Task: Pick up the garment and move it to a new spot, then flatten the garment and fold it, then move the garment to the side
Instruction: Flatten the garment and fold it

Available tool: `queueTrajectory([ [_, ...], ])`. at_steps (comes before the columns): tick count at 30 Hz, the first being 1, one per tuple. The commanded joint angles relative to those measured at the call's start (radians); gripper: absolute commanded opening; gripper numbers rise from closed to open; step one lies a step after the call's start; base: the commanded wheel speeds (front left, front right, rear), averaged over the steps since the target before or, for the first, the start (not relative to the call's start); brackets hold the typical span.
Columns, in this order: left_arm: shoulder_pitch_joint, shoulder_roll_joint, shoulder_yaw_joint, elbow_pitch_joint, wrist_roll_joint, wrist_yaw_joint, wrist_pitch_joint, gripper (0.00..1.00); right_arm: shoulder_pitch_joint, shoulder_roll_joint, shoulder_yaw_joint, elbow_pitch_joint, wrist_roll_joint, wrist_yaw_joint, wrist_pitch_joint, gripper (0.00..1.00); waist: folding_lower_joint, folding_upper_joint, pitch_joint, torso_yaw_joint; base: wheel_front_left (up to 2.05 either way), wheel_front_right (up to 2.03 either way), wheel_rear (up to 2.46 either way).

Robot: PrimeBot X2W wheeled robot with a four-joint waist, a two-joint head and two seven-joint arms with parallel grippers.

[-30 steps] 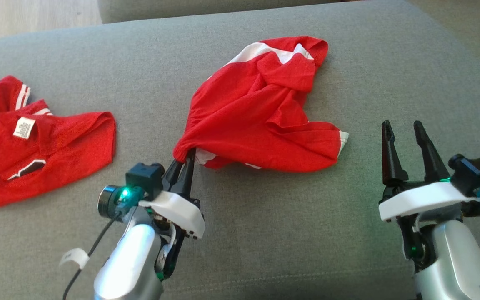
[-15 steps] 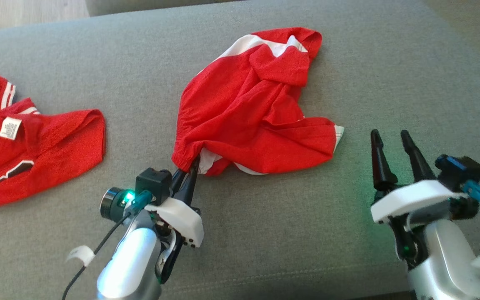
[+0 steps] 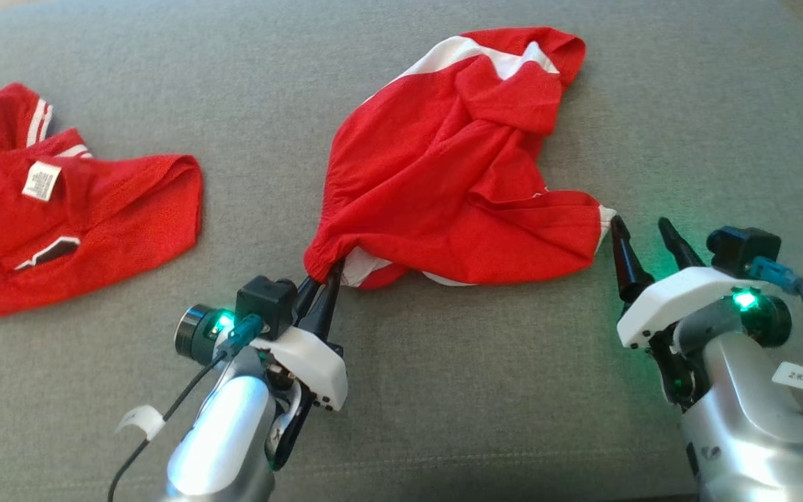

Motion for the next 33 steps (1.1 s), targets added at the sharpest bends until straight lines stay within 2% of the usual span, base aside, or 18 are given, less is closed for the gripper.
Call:
queueTrajectory([
  [1, -0.046, 0.007, 0.022, -0.033, -0.006, 0.006, -0.006, 0.0, -0.041, -0.004, 0.013, -0.004, -0.011, -0.001, -0.009, 1.0, 0.0, 0.0, 0.007, 0.009, 0.0, 0.0, 0.0],
  [15, -0.054, 0.007, -0.002, -0.041, -0.026, 0.02, -0.006, 0.0, -0.103, -0.014, 0.069, 0.121, 0.005, -0.001, -0.06, 1.0, 0.0, 0.0, 0.021, 0.029, 0.0, 0.0, 0.0],
  [16, -0.055, 0.007, -0.003, -0.041, -0.027, 0.021, -0.006, 0.0, -0.105, -0.015, 0.074, 0.128, 0.008, -0.001, -0.061, 0.93, 0.0, 0.0, 0.021, 0.029, 0.0, 0.0, 0.0],
  [17, -0.055, 0.007, -0.003, -0.04, -0.027, 0.021, -0.006, 0.0, -0.108, -0.016, 0.079, 0.136, 0.011, -0.001, -0.062, 0.47, 0.0, 0.0, 0.021, 0.03, 0.0, 0.0, 0.0],
  [18, -0.055, 0.007, -0.004, -0.04, -0.028, 0.022, -0.006, 0.0, -0.11, -0.018, 0.083, 0.142, 0.014, -0.001, -0.064, 0.21, 0.0, 0.0, 0.021, 0.03, 0.0, 0.0, 0.0],
  [19, -0.056, 0.007, -0.004, -0.039, -0.028, 0.022, -0.006, 0.0, -0.113, -0.019, 0.089, 0.148, 0.017, -0.001, -0.067, 0.0, 0.0, 0.0, 0.02, 0.03, 0.0, 0.0, 0.0],
  [26, -0.057, 0.006, -0.002, -0.036, -0.028, 0.024, -0.006, 0.0, -0.127, -0.046, 0.107, 0.156, 0.044, -0.001, -0.103, 0.0, 0.0, 0.0, 0.013, 0.034, 0.0, 0.0, 0.0],
  [33, -0.05, 0.007, 0.023, -0.044, -0.01, 0.017, -0.006, 0.0, -0.149, -0.085, 0.066, 0.113, 0.095, -0.001, -0.13, 0.0, 0.0, 0.0, -0.034, 0.031, 0.0, 0.0, 0.0],
])
